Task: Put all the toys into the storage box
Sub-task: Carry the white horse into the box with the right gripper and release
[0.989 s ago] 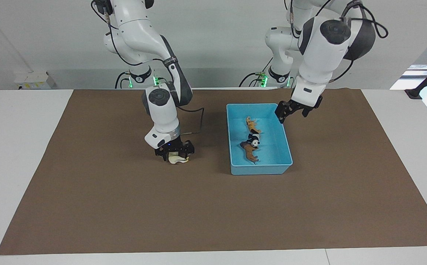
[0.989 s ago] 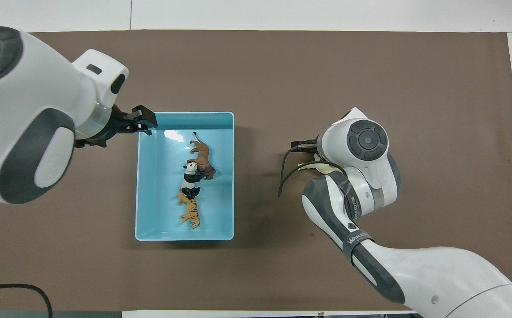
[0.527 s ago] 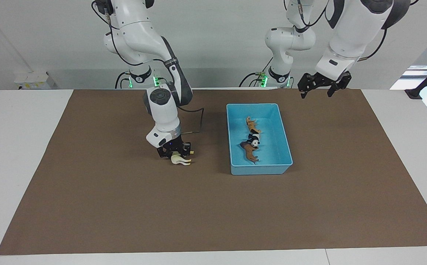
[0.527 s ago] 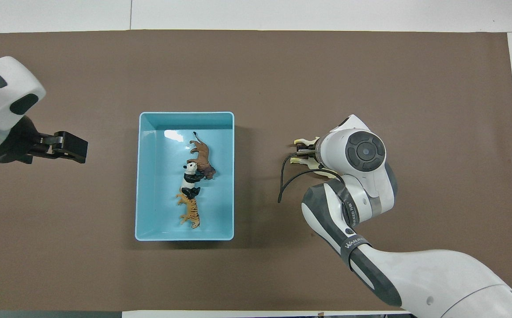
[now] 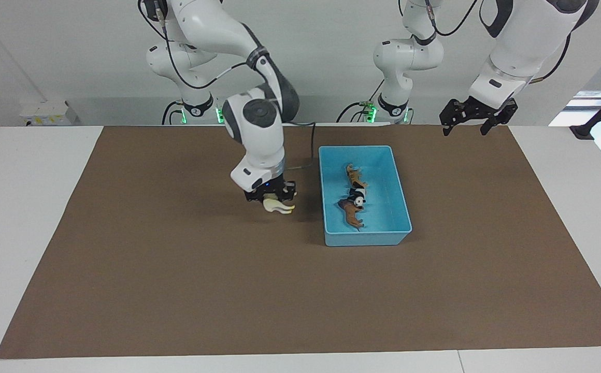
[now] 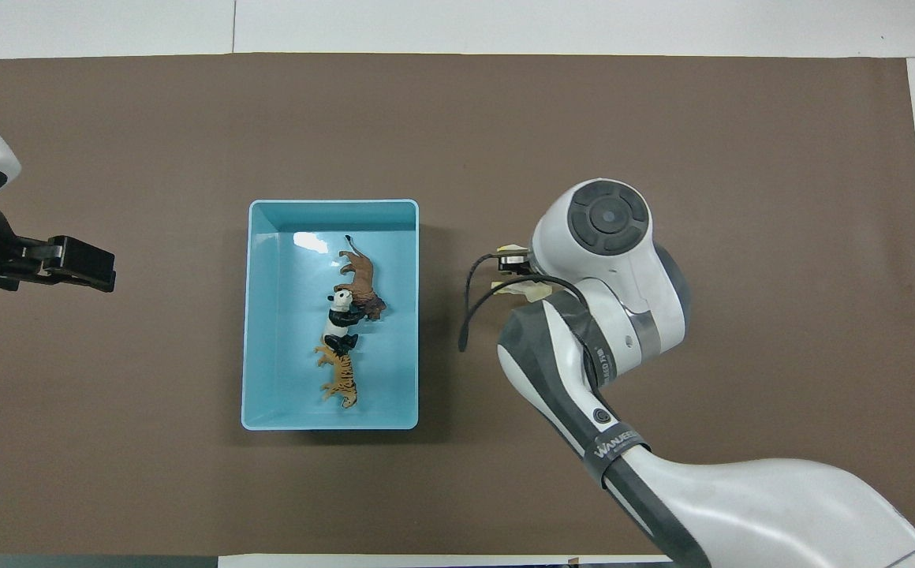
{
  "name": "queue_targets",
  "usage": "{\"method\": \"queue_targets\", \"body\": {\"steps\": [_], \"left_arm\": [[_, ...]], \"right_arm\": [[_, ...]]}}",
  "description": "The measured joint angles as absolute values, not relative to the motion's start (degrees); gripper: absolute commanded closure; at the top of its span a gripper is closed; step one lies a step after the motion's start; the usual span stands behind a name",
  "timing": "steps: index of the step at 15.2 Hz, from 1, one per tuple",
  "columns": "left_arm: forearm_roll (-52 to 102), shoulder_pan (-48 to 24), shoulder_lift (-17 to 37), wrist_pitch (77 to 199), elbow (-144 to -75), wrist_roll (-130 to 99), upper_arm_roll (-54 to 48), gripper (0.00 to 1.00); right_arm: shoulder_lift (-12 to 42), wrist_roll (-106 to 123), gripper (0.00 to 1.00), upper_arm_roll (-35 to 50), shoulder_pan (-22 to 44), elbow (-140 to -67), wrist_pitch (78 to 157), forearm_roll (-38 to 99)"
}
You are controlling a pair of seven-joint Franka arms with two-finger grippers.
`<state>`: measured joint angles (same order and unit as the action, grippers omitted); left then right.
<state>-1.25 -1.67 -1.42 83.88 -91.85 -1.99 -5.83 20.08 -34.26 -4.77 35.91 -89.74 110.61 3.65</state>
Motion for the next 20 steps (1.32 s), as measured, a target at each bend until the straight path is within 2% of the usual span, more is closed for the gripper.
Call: {"method": "queue_targets", "body": {"steps": [2, 4, 6, 10, 11, 12, 16, 20], "left_arm": [[-1.24, -1.32, -0.79, 84.36, -91.85, -1.9, -6.19, 0.0], [-1.25, -0.96, -0.45, 84.99, -91.85, -1.44, -6.1, 0.0], [-1.25, -0.7, -0.39, 84.99, -91.85, -1.02, -6.0, 0.0], [-1.24, -0.62, -0.38, 84.98, -92.43, -0.98, -6.17, 0.0], [-1.23, -0.63, -0.39, 84.98, -92.48, -0.98, -6.28, 0.0], [-1.23, -0.65, -0.39, 84.98, -92.48, -0.98, -6.39, 0.0], [-1.23, -0.64, -0.49, 84.98, -92.49, -0.98, -6.6, 0.0], [-1.23, -0.44, -0.68, 84.97, -92.49, -0.98, -6.33, 0.0]], "right_arm": [[23.71, -40.16, 1.0, -4.54, 39.29, -77.86, 104.85, 5.86], [28.56, -45.07, 1.0, -4.45, 42.71, -69.66, 103.84, 6.65], [32.86, -48.5, 1.0, -4.43, 46.26, -66.47, 104.55, 6.68], [39.76, -50.99, 1.0, -4.55, 50.36, -66.79, 112.25, 6.38], [40.6, -50.99, 0.55, -4.61, 50.38, -67.61, 113.88, 6.38], [40.96, -50.99, 0.01, -4.83, 50.33, -68.37, 114.4, 6.38], [40.59, -53.41, 0.0, -5.05, 50.4, -69.02, 113.8, 6.38], [37.83, -57.64, 0.0, -6.02, 49.76, -67.28, 106.56, 6.38]]}}
